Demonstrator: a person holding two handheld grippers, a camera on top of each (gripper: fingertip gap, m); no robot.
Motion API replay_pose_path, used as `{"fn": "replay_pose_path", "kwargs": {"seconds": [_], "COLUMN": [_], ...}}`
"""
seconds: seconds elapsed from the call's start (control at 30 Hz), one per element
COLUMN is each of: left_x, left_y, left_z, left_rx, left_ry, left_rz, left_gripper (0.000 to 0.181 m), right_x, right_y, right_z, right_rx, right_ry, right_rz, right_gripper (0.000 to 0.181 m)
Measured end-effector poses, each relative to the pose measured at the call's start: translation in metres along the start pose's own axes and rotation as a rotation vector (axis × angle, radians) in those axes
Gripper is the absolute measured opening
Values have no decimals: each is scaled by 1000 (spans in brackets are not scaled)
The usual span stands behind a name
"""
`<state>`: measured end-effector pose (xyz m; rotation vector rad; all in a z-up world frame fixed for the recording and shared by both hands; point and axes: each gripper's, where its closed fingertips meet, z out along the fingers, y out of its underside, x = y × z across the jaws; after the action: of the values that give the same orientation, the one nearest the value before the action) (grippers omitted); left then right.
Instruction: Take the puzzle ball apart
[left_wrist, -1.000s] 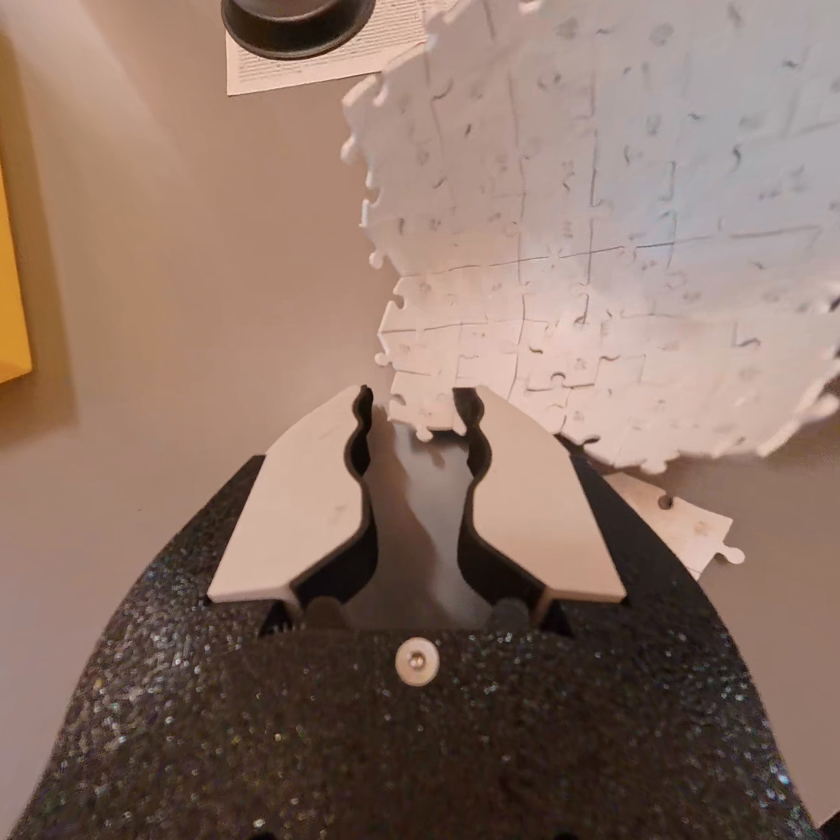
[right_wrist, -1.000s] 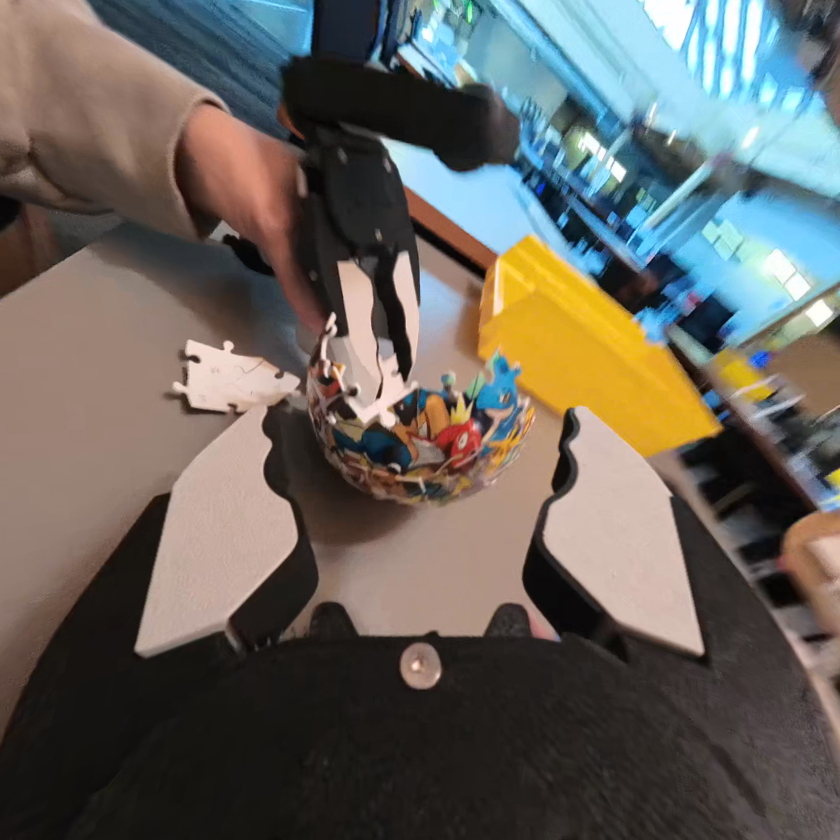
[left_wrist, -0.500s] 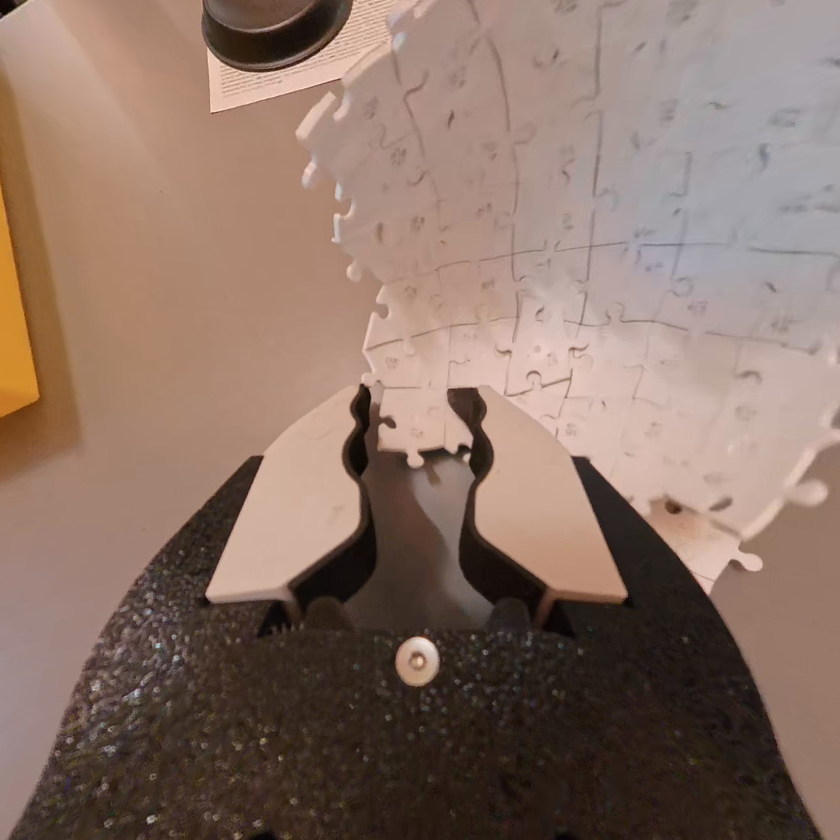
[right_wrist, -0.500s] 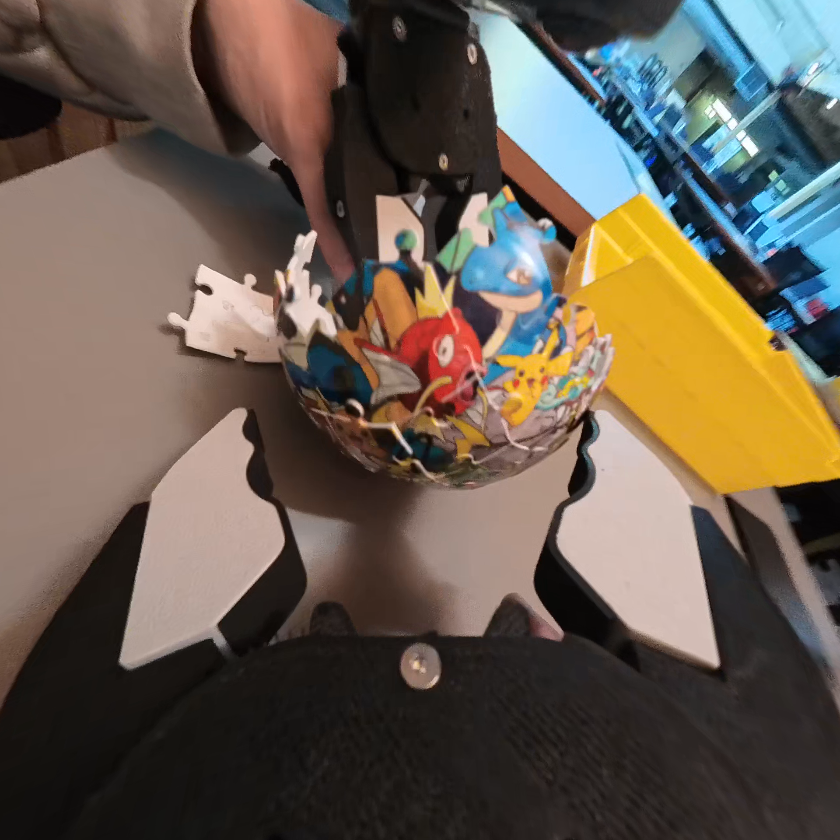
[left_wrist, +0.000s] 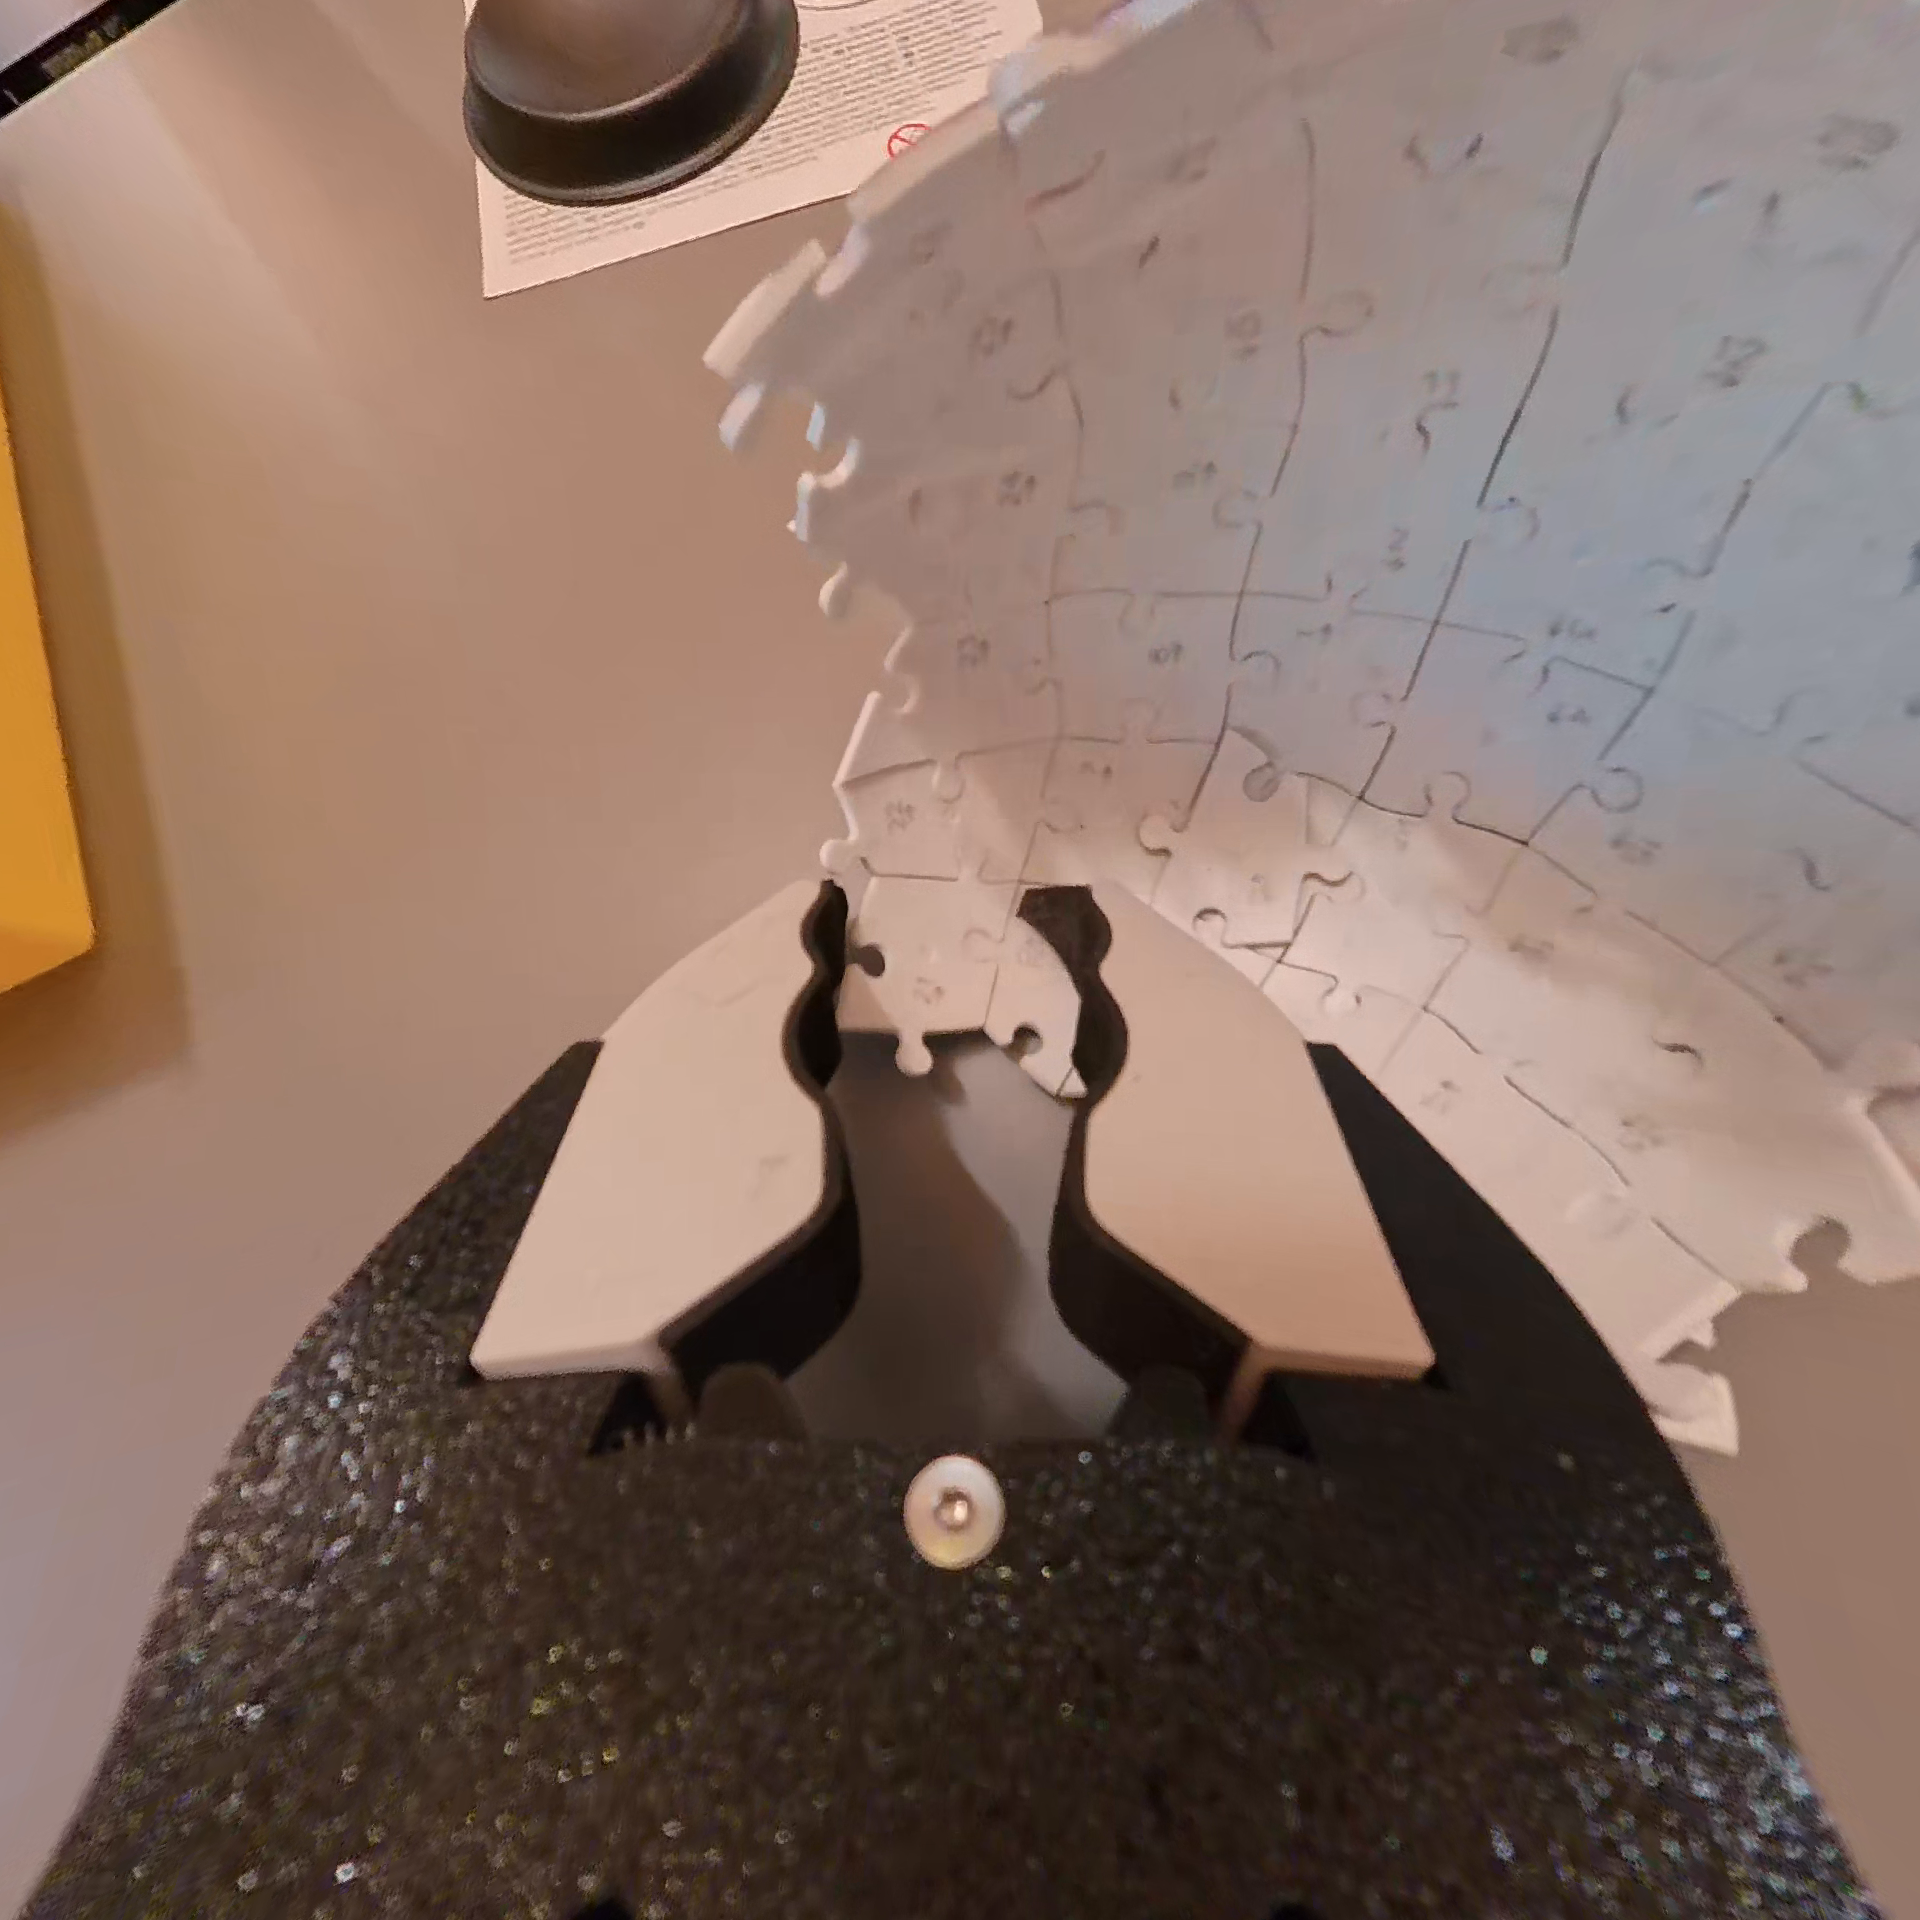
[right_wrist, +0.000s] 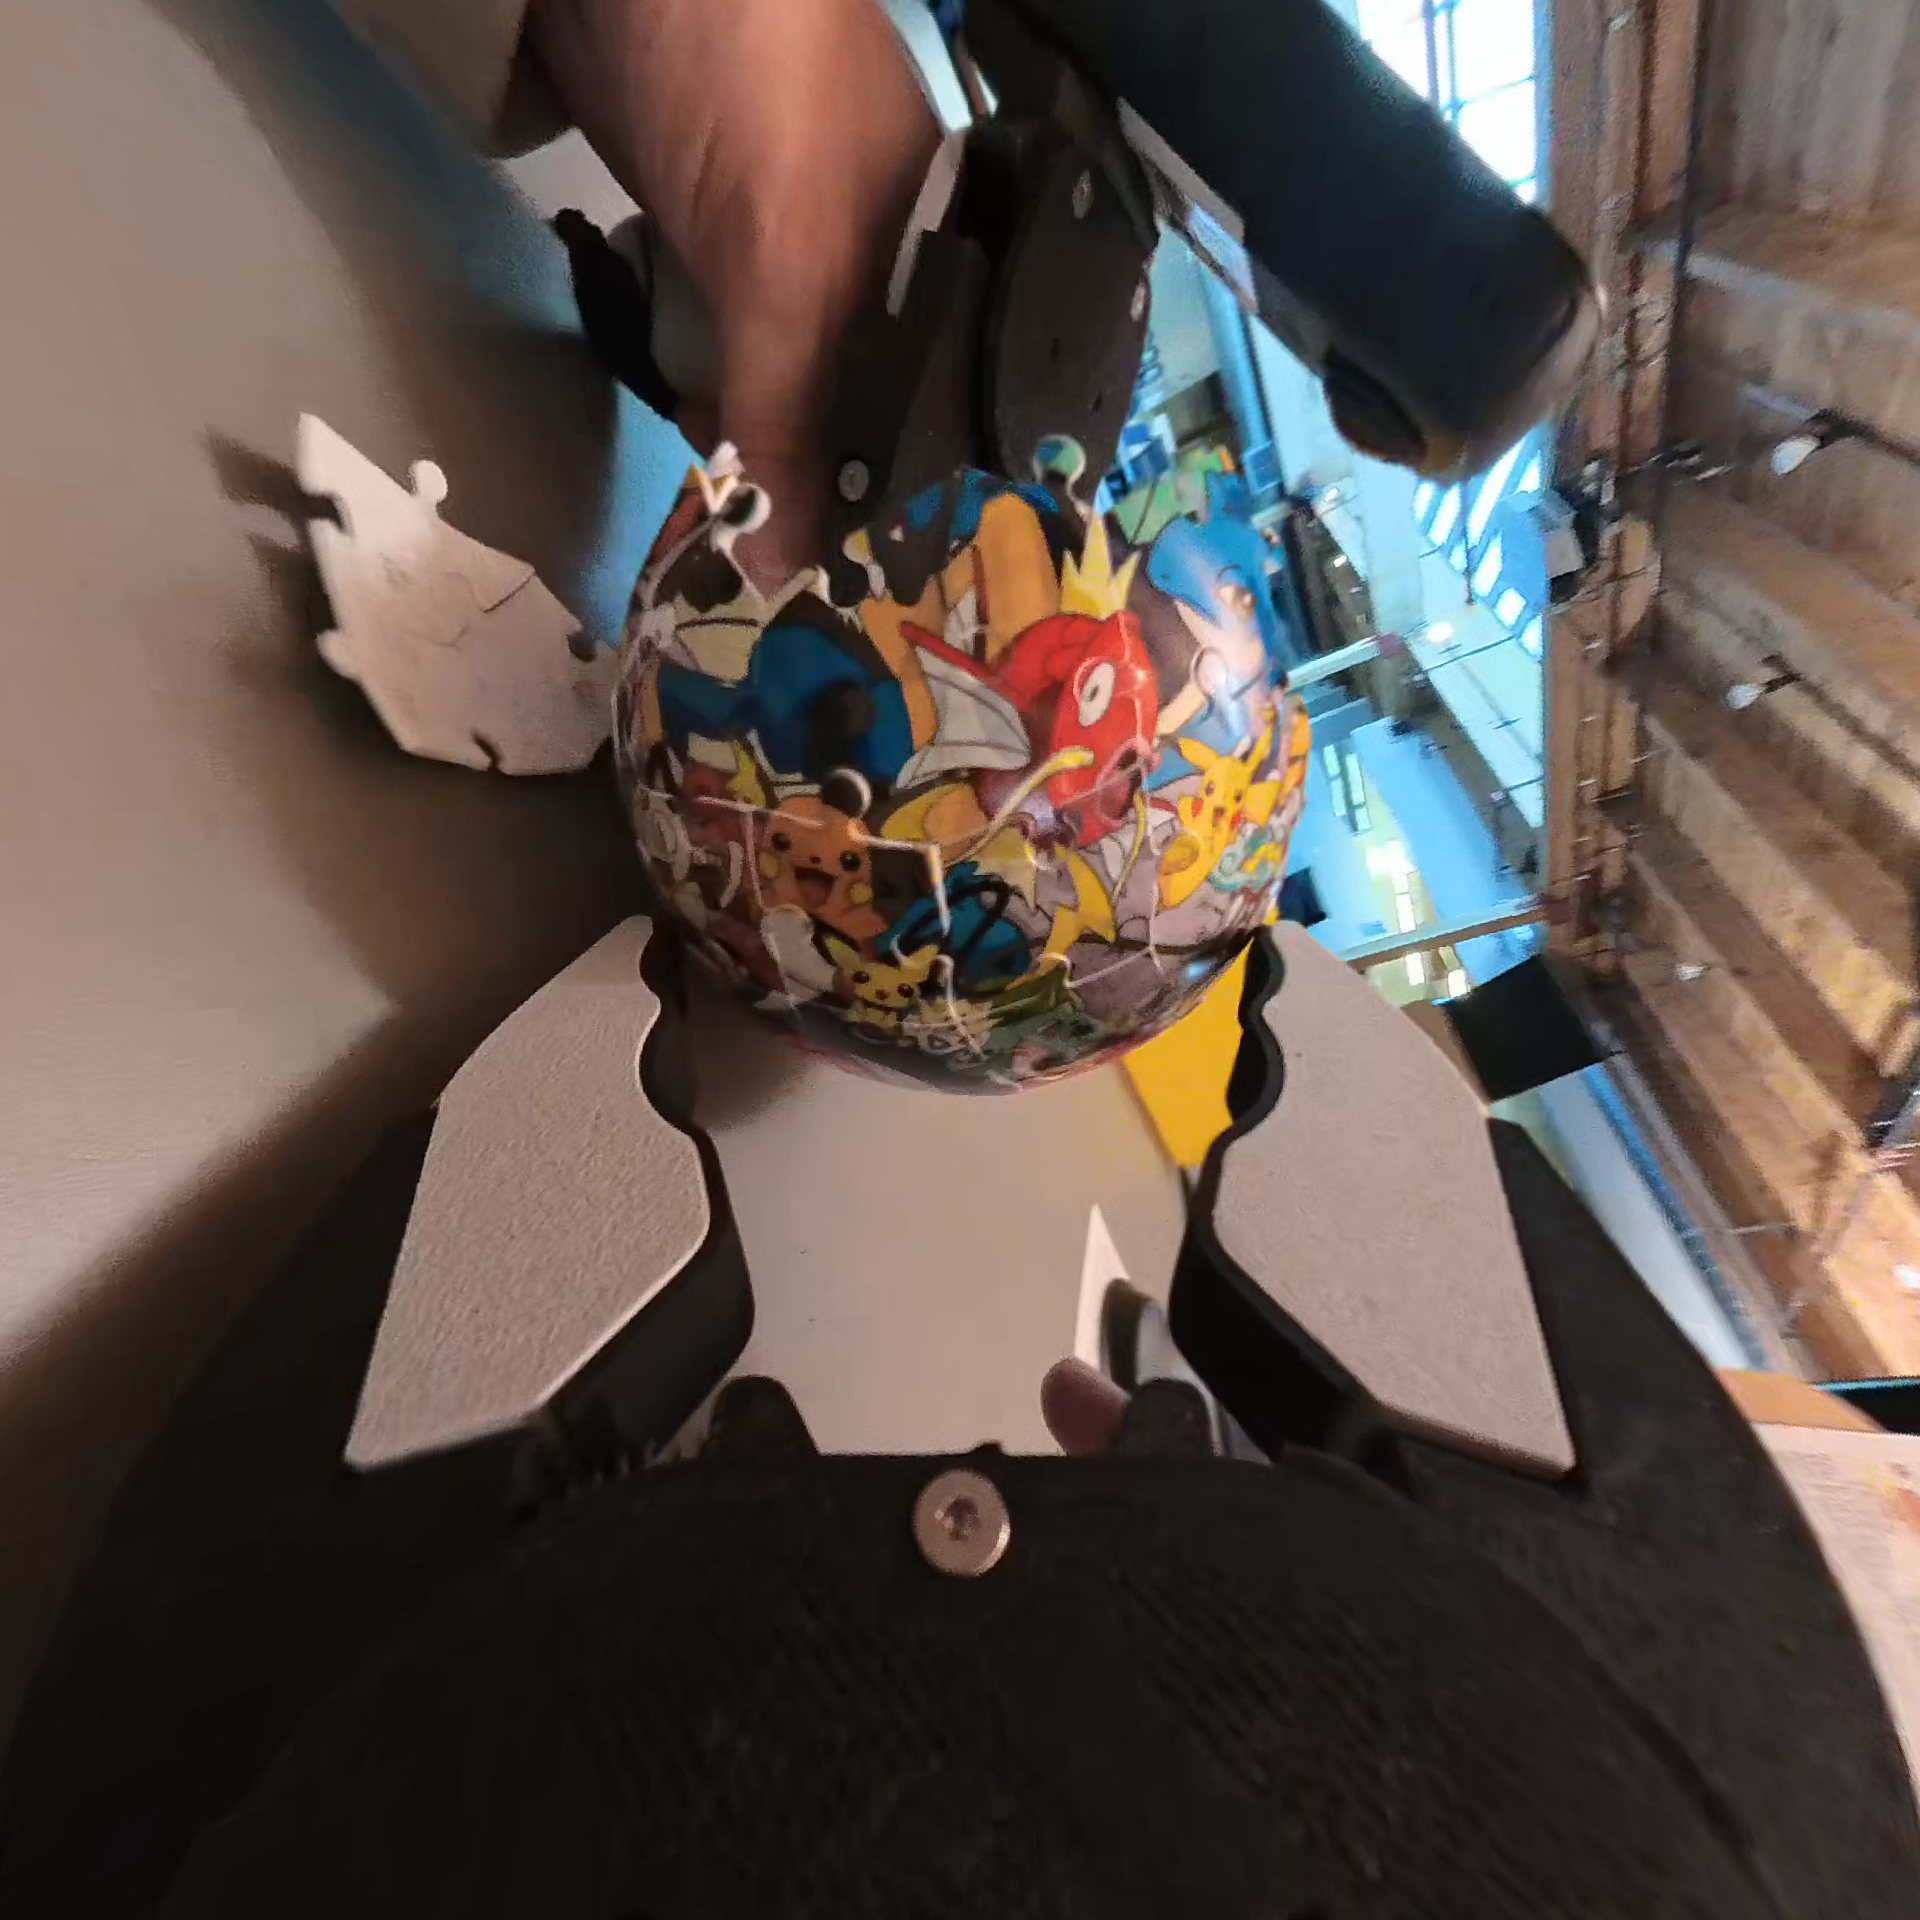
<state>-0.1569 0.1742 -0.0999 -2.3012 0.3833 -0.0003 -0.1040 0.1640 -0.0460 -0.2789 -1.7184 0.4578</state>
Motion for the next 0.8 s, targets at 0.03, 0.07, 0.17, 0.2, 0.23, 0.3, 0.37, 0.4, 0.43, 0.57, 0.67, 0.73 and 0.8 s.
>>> {"fn": "replay_pose_path", "kwargs": {"seconds": [0.03,0.07,0.17,0.2,0.23,0.3,0.37,0.4,0.43,0.57,0.67,0.73,0.8], "left_x": [0,1,1,1,1,0,-2,-2,-2,-4,-1,0,3], "left_y": [0,-1,-3,-3,-3,-3,-3,-3,-5,-7,0,6,8], "left_z": [-1,-1,-4,-4,-5,-7,-9,-10,-12,-20,-20,-16,-12], "left_rx": [1,6,12,8,5,3,5,12,23,52,9,-38,-66], "left_ry": [1,2,2,-1,-5,-1,0,7,19,57,93,82,72], "left_rz": [4,8,24,31,36,37,23,12,-1,-56,-65,-50,-24], "left_gripper": [41,41,43,43,45,47,49,49,49,49,49,50,53], "right_x": [-1,-2,-4,-4,-4,-4,-3,-3,-3,-1,-2,-2,-3], "right_y": [-2,-4,-4,-4,-5,-5,-4,-4,-4,-3,-4,-4,-2], "right_z": [-1,-2,-5,-6,-6,-6,-5,-6,-6,-6,-5,-4,-4], "right_rx": [2,-2,-27,-29,-25,-26,-40,-44,-47,-56,-48,-40,-45], "right_ry": [17,32,57,60,60,65,78,82,85,100,94,87,81], "right_rz": [-45,-90,-192,-207,-215,-225,-270,-291,-307,-335,-298,-269,-251], "right_gripper": [102,102,102,102,102,102,100,100,99,94,95,96,97]}}
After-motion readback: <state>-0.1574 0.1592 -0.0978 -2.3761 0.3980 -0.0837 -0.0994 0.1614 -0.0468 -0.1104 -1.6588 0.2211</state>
